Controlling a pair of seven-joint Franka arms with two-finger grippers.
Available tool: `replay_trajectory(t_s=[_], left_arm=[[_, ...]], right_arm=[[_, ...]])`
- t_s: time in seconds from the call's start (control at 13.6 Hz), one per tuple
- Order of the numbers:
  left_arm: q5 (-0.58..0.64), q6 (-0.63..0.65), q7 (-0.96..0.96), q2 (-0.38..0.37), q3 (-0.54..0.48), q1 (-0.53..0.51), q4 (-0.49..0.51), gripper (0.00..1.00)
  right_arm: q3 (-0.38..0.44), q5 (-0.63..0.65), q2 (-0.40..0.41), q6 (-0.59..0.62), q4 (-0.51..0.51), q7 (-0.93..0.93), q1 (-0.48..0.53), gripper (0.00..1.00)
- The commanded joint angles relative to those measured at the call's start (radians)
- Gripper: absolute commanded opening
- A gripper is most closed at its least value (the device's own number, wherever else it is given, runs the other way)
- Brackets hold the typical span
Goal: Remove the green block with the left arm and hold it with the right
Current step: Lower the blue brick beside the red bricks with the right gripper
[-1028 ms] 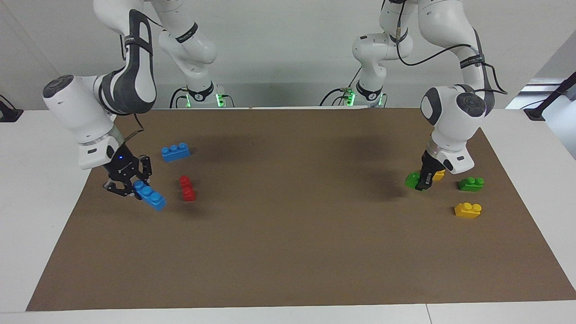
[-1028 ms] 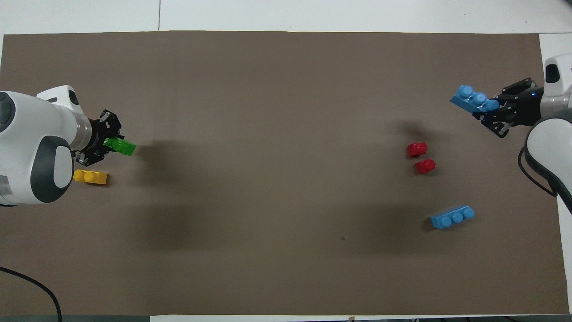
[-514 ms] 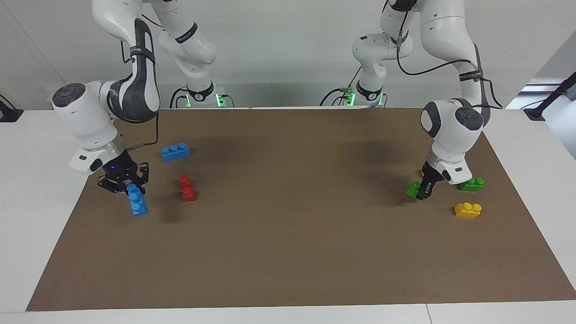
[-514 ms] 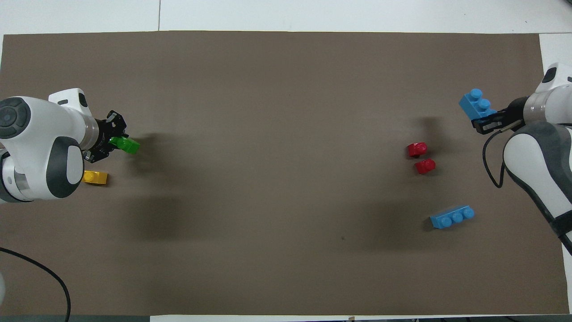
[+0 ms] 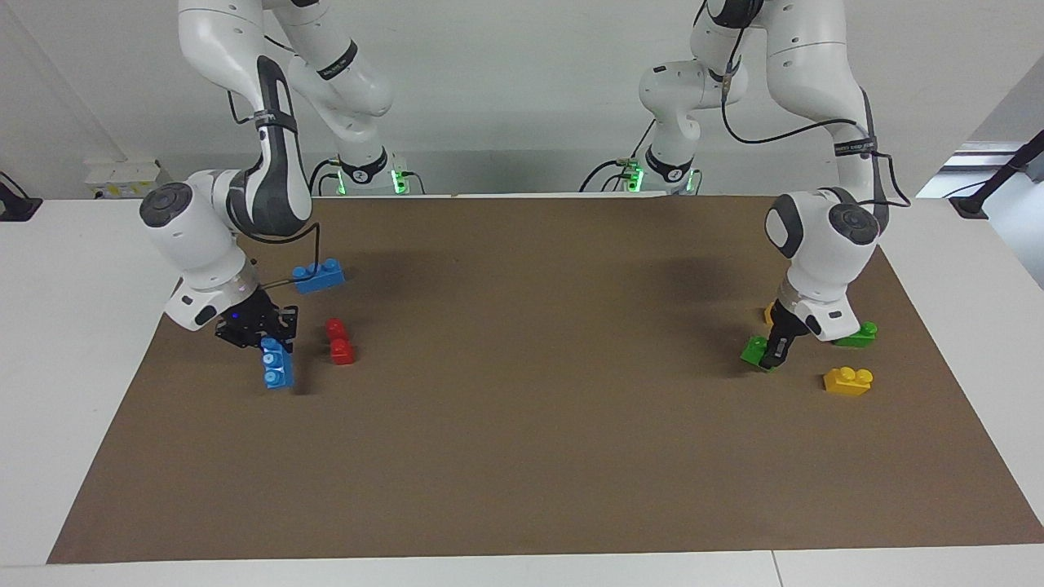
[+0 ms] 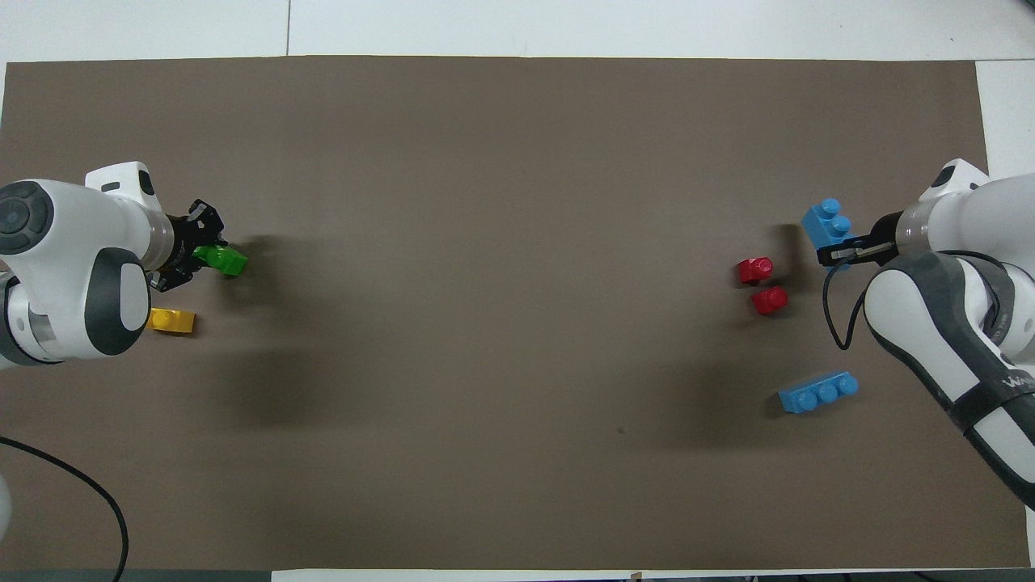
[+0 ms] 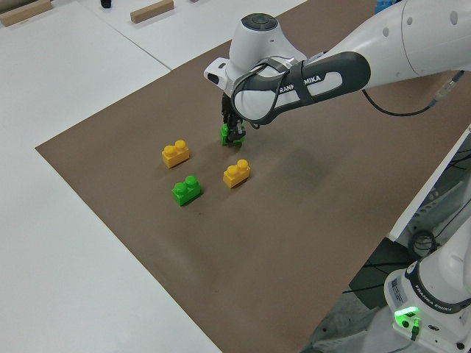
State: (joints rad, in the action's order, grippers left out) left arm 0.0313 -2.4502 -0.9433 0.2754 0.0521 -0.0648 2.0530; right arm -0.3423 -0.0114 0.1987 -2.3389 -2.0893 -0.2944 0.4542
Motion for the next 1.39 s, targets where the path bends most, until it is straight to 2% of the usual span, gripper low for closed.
replay_trajectory(t_s=[0.0, 0.37, 0.59, 0.66, 0.73, 0.81, 0.88, 0.95, 1.03, 1.32], left_arm=[[-0.004, -0.038, 0.024, 0.014, 0.008, -0.018, 0.006, 0.00], [-0.004, -0.055, 0.026, 0.021, 0.008, -0.020, 0.012, 0.00], [-0.004, -0.055, 0.032, 0.021, 0.006, -0.021, 0.012, 0.03], [-0.004, -0.055, 0.034, 0.019, 0.006, -0.023, 0.012, 0.03], [-0.004, -0.056, 0.032, 0.019, 0.006, -0.023, 0.012, 0.06], [-0.004, -0.056, 0.032, 0.021, 0.006, -0.023, 0.012, 0.28], [-0.004, -0.056, 0.032, 0.021, 0.006, -0.023, 0.012, 0.55], [-0.004, -0.050, 0.031, 0.019, 0.006, -0.023, 0.007, 0.99], [-0.004, -0.044, 0.031, 0.018, 0.006, -0.023, 0.004, 1.00], [-0.004, -0.030, 0.029, 0.007, 0.006, -0.021, -0.004, 1.00]], right_arm=[[-0.004, 0.021, -0.010, -0.023, -0.040, 0.021, 0.006, 0.00], [-0.004, 0.021, -0.015, -0.029, -0.086, 0.031, 0.006, 0.00], [-0.004, 0.021, -0.015, -0.098, -0.138, 0.031, 0.006, 0.03], [-0.004, 0.021, -0.013, -0.121, -0.147, 0.028, 0.006, 0.10], [-0.004, 0.021, -0.012, -0.134, -0.152, 0.027, 0.006, 0.35], [-0.004, 0.021, -0.012, -0.132, -0.150, 0.029, 0.008, 0.60], [-0.004, 0.021, -0.012, -0.132, -0.149, 0.026, 0.011, 0.81], [-0.004, 0.021, -0.010, -0.131, -0.143, 0.024, 0.011, 0.96], [-0.003, 0.021, -0.010, -0.132, -0.135, 0.021, 0.012, 1.00], [-0.001, 0.021, -0.038, -0.120, -0.074, 0.021, 0.012, 1.00]])
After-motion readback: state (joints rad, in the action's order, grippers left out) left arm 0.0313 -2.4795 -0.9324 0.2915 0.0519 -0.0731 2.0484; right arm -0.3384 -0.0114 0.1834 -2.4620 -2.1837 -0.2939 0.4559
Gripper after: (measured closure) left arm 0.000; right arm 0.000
